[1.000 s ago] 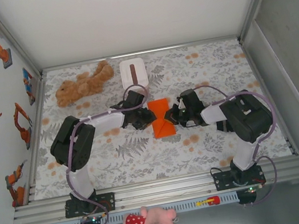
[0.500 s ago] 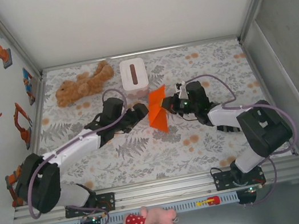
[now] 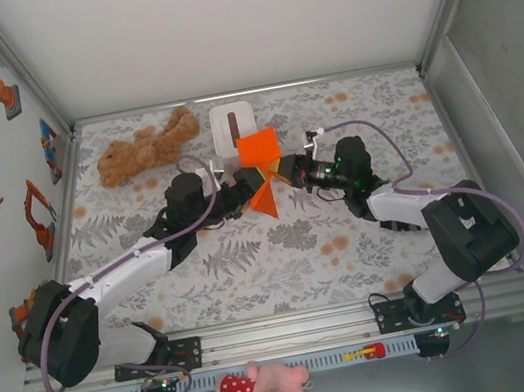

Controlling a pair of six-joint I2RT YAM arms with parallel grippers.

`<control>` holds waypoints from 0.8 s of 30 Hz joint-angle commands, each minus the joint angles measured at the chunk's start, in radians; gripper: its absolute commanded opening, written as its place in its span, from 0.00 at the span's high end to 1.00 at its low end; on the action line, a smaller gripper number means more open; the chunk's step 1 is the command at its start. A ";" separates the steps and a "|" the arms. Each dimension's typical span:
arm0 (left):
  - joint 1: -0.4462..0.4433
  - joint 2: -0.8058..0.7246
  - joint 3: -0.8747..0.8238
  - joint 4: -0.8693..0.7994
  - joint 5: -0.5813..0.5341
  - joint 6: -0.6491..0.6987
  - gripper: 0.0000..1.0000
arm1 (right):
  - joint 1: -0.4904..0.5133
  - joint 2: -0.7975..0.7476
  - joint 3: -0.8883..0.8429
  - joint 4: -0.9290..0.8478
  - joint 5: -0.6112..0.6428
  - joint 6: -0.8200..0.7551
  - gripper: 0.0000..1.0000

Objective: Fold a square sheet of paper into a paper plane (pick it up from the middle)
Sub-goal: Turn over the paper at the center of the table.

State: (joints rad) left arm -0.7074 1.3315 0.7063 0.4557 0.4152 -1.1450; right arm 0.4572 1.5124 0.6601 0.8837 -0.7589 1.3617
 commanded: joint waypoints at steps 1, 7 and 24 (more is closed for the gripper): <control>-0.001 -0.007 -0.009 0.086 0.029 0.005 0.13 | 0.003 -0.014 0.026 0.081 -0.049 0.052 1.00; 0.008 -0.025 -0.021 0.075 0.014 0.047 0.34 | -0.015 -0.011 0.018 0.081 -0.066 0.058 1.00; 0.041 0.004 0.021 -0.057 0.013 0.134 0.87 | -0.076 -0.038 -0.026 -0.084 -0.012 -0.052 0.69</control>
State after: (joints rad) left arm -0.6773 1.3350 0.7059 0.4122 0.4271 -1.0489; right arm 0.4046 1.5166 0.6537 0.8848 -0.7940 1.3899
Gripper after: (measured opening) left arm 0.136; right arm 0.290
